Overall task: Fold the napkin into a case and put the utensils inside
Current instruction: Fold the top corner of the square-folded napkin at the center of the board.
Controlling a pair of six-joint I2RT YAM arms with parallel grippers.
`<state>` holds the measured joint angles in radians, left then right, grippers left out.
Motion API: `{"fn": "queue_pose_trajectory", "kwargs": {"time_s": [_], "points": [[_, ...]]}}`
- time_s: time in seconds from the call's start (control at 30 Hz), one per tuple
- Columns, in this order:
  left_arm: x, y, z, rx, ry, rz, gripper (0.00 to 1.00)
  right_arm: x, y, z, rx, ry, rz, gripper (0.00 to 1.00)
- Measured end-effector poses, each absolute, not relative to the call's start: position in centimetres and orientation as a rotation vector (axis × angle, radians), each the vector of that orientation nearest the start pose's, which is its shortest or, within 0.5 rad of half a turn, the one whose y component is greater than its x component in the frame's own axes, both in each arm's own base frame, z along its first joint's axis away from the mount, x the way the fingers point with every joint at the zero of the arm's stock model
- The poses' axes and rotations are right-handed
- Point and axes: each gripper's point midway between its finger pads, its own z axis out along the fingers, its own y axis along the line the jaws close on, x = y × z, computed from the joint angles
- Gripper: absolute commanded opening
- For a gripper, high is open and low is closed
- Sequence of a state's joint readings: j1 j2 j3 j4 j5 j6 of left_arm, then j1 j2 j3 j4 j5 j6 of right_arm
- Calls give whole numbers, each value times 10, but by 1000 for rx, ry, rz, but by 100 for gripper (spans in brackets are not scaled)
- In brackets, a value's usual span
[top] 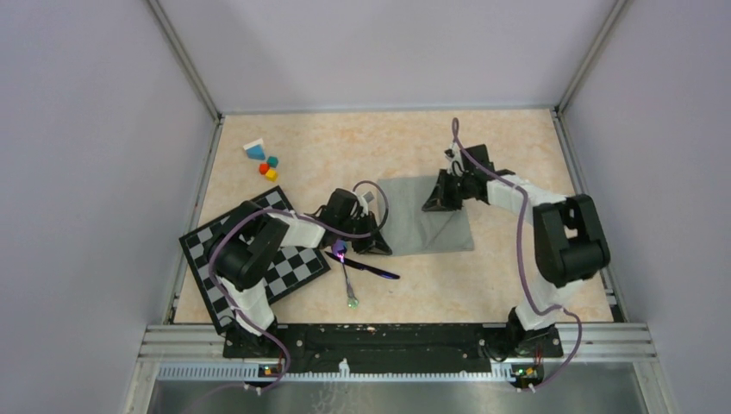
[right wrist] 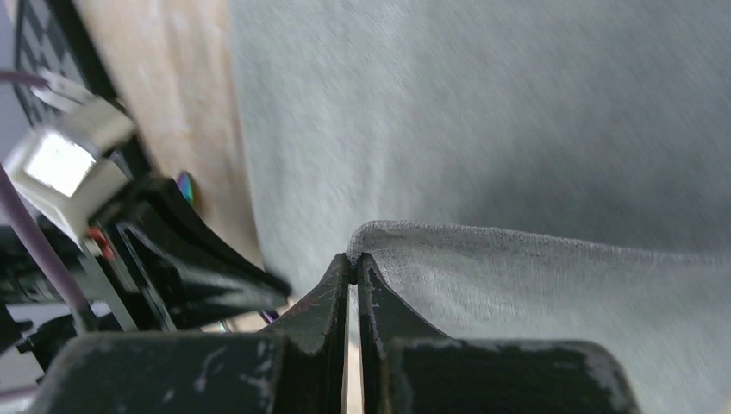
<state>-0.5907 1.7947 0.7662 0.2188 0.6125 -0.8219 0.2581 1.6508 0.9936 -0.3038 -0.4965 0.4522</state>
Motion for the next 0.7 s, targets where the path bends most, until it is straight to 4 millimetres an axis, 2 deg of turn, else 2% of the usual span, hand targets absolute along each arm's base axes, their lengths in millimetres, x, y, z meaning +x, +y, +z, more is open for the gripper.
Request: {"fn": "queue_pose_trajectory", "kwargs": {"time_s": [0.2,0.3,0.5,0.63,0.7], "points": [[240,-312,25,12,2650,-1319,8,378,257,65,9,2564,1046,0],[240,-311,25,7,2649,-1318,6,400,279,60,18,2537,1092,0],[240,-311,24,4,2647,-1314,3,428,296,52,55,2512,1127,0],[241,-310,24,1,2641,-1306,2,433,298,49,75,2513,1135,0],[241,-310,24,0,2638,-1303,5,434,300,50,80,2512,1145,0]]}}
